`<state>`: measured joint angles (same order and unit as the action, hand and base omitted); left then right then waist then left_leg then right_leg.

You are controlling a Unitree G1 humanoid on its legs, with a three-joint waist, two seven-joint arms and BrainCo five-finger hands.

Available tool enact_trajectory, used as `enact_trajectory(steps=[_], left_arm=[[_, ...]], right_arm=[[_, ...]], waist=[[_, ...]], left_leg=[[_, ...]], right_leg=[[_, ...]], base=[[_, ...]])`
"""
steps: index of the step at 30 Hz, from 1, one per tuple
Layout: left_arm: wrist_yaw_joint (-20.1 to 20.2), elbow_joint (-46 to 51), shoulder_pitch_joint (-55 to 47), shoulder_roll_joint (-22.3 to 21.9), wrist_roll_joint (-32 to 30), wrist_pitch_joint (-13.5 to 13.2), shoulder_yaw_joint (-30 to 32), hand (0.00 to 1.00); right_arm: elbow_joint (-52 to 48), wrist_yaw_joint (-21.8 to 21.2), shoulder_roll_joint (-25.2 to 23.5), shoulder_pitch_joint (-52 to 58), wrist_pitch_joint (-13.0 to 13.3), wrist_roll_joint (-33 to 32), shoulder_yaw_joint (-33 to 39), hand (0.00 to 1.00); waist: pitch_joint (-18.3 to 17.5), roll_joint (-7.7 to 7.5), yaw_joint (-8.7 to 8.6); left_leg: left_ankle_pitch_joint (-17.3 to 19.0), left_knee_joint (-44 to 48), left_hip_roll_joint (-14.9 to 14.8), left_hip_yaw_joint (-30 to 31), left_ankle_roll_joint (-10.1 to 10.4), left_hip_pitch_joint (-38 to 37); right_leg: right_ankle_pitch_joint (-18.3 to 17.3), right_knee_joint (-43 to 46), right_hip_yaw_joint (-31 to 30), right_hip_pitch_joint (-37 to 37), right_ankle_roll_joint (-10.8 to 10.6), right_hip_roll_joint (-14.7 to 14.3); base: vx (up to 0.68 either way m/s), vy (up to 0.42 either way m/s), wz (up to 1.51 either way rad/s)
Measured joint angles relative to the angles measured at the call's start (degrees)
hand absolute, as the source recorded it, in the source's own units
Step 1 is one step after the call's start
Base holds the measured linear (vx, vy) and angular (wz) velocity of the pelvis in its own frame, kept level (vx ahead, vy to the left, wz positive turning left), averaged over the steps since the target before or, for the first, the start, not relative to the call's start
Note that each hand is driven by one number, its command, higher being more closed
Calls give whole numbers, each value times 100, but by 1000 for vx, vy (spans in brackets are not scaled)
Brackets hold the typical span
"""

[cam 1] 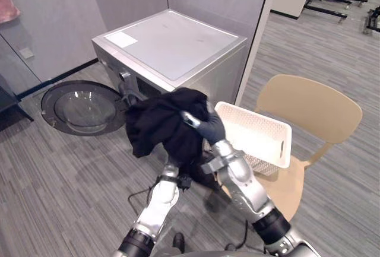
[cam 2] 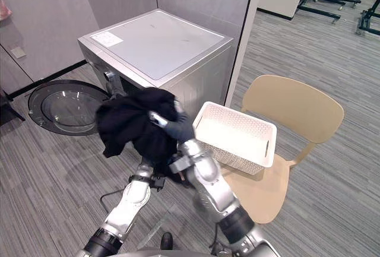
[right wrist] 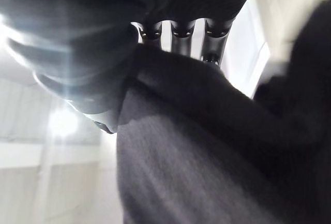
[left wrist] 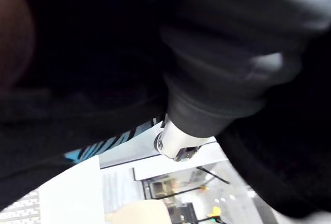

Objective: Pick up the laundry basket with both hands and put the clothes into the washing machine.

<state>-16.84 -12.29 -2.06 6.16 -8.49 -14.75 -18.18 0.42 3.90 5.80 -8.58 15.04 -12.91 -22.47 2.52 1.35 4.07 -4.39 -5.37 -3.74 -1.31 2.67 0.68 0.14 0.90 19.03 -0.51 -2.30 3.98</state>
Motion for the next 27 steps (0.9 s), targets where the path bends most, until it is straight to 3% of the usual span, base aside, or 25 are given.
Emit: enact_trajectory(steps=[5, 10, 12, 13, 15, 16, 17, 20, 22, 23, 24, 25, 26, 27], left_arm=[[191, -23, -408, 92, 182, -2, 402, 100], [313, -319, -418, 109, 239, -15, 574, 100], [346, -434, -430, 84, 236, -11, 657, 100], [427, -583, -395, 59, 217, -15, 726, 100], [441, -744, -402, 59, 162, -16, 801, 100], [443, -932, -433, 66, 130, -16, 900, 100], [442, -1055, -436, 84, 116, -15, 972, 100], [433, -1577, -481, 131, 112, 4, 1186, 100], [435, -1652, -627, 104, 115, 51, 1259, 100], [438, -1684, -809, 28, 114, 65, 1258, 100], [445, -1697, -878, 11, 114, 83, 1259, 100], [441, -1697, -890, 9, 114, 88, 1266, 100], [435, -1685, -854, 46, 113, 92, 1282, 100], [435, -1686, -790, 53, 115, 105, 1277, 100]], right_arm=[[344, 244, 436, 615, -70, 1221, 530, 0], [1015, 318, 482, 783, -179, 2054, 749, 0], [1356, 351, 491, 796, -239, 2347, 793, 0], [1608, 367, 541, 793, -295, 2600, 845, 0], [1916, 363, 689, 780, -313, 2841, 878, 0], [2241, 358, 679, 769, -333, 3001, 915, 0], [2387, 359, 626, 774, -382, 3069, 926, 0], [3111, 359, 360, 750, -439, 3282, 1059, 0], [3556, 349, 220, 758, -464, 3378, 1064, 0], [3777, 340, 196, 829, -532, 3395, 1069, 0], [3852, 339, 199, 926, -562, 3392, 1098, 0], [3916, 339, 210, 951, -580, 3391, 1103, 0], [3980, 340, 203, 984, -647, 3386, 1137, 0], [3992, 337, 179, 1010, -653, 3372, 1135, 0]], waist=[[25, 7, -5], [197, -12, 9], [217, -20, -1], [255, -44, -13], [302, 47, 8], [325, 69, 3], [354, 21, 1], [433, -108, 13], [485, -183, 46], [493, -171, 5], [506, -179, -29], [531, -217, -27], [591, -143, -48], [662, -103, -126]], left_leg=[[-26, 0, -31, 215, 63, 340], [-72, 236, 99, 747, 113, 851], [168, 228, 26, 200, -220, 1038], [323, 243, -59, -612, -513, 1113], [161, 440, -254, -1430, -492, 1169], [-181, 562, -284, -1440, -147, 1187], [-178, 563, -214, -1394, -150, 1168], [30, 712, 7, -1215, -228, 1166], [490, 1195, 231, -1121, -337, 1176], [849, 1545, 416, -962, -445, 1138], [1066, 1794, 575, -808, -562, 1076], [1170, 1917, 668, -716, -618, 1048], [1344, 2100, 708, -448, -702, 942], [1429, 2197, 764, -137, -790, 915]], right_leg=[[-98, 127, 163, -248, 29, -21], [-667, 1006, 881, -620, 46, 255], [-771, 1175, 1265, -693, 24, 411], [-784, 1184, 1544, -688, 2, 593], [-856, 1348, 1721, -686, -100, 702], [-945, 1449, 1767, -598, -175, 734], [-945, 1420, 1778, -532, -179, 769], [-953, 1287, 1856, -272, -383, 996], [-1125, 1726, 1912, -151, -637, 1351], [-1188, 2576, 1822, -192, -618, 1806], [-1144, 3427, 1553, -345, -207, 2148], [-983, 3912, 1213, -529, 207, 2243], [-696, 4794, 182, -1014, 504, 2141], [-1080, 5126, -431, -1287, 196, 1781]], base=[[14, -23, 19], [20, -26, 72], [26, 1, 108], [100, 29, 111], [166, 45, 93], [166, 38, 68], [156, 57, 63], [147, 97, 53], [155, 172, 39], [224, 230, 68], [193, 190, 76], [238, 219, 100], [228, 155, 113], [333, 177, 155]])
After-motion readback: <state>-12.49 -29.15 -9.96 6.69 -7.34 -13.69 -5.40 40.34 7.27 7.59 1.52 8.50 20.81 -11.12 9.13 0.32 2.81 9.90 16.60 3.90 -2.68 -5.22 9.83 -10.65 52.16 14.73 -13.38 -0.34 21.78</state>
